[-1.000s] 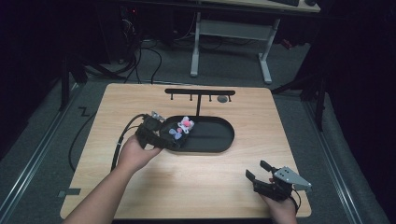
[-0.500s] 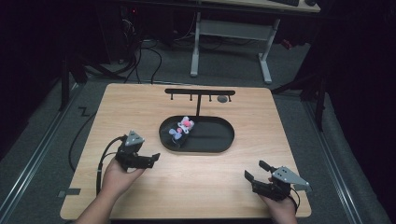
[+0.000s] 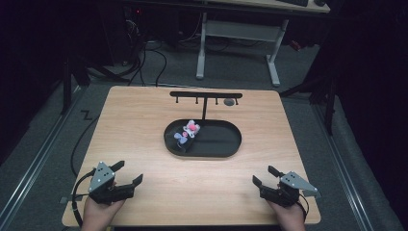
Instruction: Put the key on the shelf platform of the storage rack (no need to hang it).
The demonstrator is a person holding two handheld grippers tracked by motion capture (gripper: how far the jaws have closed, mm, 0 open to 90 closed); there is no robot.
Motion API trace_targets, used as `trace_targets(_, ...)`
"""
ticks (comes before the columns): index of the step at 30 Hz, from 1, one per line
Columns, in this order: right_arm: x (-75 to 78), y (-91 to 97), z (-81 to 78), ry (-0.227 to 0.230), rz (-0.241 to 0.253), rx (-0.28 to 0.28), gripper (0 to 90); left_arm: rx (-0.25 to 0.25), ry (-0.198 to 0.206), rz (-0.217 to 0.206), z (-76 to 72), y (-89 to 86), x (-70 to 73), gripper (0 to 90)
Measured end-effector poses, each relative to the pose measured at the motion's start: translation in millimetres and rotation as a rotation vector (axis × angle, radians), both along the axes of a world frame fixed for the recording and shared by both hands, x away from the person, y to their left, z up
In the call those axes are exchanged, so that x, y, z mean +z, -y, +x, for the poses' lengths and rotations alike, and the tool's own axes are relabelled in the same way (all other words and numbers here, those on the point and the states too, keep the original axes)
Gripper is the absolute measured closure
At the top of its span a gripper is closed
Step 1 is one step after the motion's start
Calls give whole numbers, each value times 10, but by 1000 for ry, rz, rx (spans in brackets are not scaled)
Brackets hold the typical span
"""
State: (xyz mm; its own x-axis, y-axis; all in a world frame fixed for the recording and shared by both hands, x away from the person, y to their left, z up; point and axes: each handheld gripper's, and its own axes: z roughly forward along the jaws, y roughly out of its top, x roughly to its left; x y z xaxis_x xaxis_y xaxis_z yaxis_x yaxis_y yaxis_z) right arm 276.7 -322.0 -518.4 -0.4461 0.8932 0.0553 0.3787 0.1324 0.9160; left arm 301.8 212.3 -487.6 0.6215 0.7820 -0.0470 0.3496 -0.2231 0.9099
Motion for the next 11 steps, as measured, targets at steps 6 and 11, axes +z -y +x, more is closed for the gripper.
trace_targets(6,-13,-39,-4,-11,-6,-10,236,-37,-49,16,80,45,-95,173)
trace_targets(11,-12,-43,-15,-5,-15,-4,236,-29,-56,-6,101,22,-89,175)
